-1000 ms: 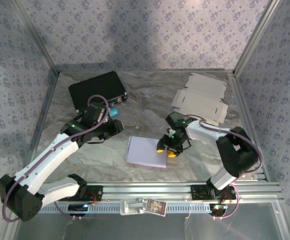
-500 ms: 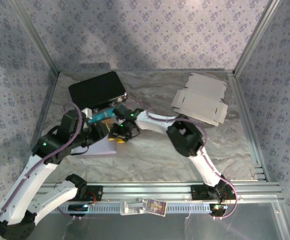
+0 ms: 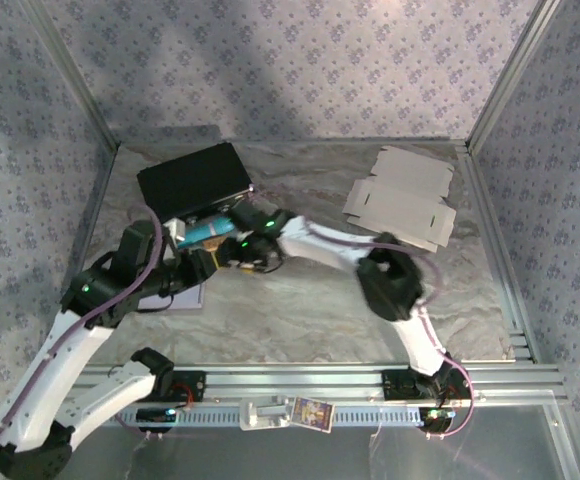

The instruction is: Fold the paper box

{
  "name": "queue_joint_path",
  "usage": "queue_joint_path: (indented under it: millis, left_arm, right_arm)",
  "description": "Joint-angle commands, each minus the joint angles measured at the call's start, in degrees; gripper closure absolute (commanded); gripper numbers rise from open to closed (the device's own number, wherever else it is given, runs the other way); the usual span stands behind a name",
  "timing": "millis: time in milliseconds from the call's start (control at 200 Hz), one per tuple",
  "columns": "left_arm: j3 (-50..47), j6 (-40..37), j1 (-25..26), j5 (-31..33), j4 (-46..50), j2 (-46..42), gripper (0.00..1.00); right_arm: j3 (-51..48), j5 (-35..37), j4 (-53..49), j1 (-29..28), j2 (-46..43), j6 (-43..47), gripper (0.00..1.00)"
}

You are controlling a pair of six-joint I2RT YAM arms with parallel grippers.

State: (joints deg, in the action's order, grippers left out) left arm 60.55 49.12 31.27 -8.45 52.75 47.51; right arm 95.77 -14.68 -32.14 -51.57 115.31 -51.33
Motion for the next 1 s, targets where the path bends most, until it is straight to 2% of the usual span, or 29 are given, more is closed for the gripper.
queue_joint_path:
  millis: [0, 120, 215, 315, 435, 560, 695, 850, 999]
  left_arm:
    - [-2.0, 1.0, -0.2, -5.2, -10.6, 4.8, 0.66]
    - [-3.4, 4.2, 0.6, -7.6, -20.6, 12.5, 0.67]
    - [-3.5, 6.8, 2.5, -7.2, -28.6, 18.6, 0.67]
    - [-1.0, 8.3, 4.4, -6.8, -33.5, 25.6, 0.67]
    - [3.2, 9.1, 6.4, -6.5, -36.3, 32.5, 0.67]
    - [6.2, 9.0, 7.4, -6.2, -36.7, 36.5, 0.67]
    - [6.6, 8.7, 7.4, -5.9, -36.4, 37.1, 0.67]
    - [5.5, 8.4, 6.4, -5.6, -34.6, 36.2, 0.67]
    - [2.5, 8.2, 3.4, -6.3, -31.8, 34.7, 0.64]
  right_arm:
    - [-8.6, 8.4, -1.2, 10.7, -14.5, 2.5, 0.39]
    - [-17.4, 4.7, -0.1, 28.3, -20.7, 1.6, 0.41]
    - [-18.9, 1.3, 2.9, 40.7, -18.2, 0.3, 0.43]
    - [-13.5, 1.5, 0.4, 48.0, -10.4, 0.1, 0.43]
    - [-6.3, 0.9, -5.0, 52.5, -0.4, -0.7, 0.45]
    - [-0.4, 0.1, -10.5, 52.8, 6.8, 2.5, 0.44]
    - [2.1, -2.6, -17.8, 49.3, 10.6, 7.1, 0.45]
    - [-5.7, -6.6, -19.3, 41.5, 7.4, 9.9, 0.48]
    - [-15.8, -6.0, -18.6, 32.5, -0.5, 12.0, 0.48]
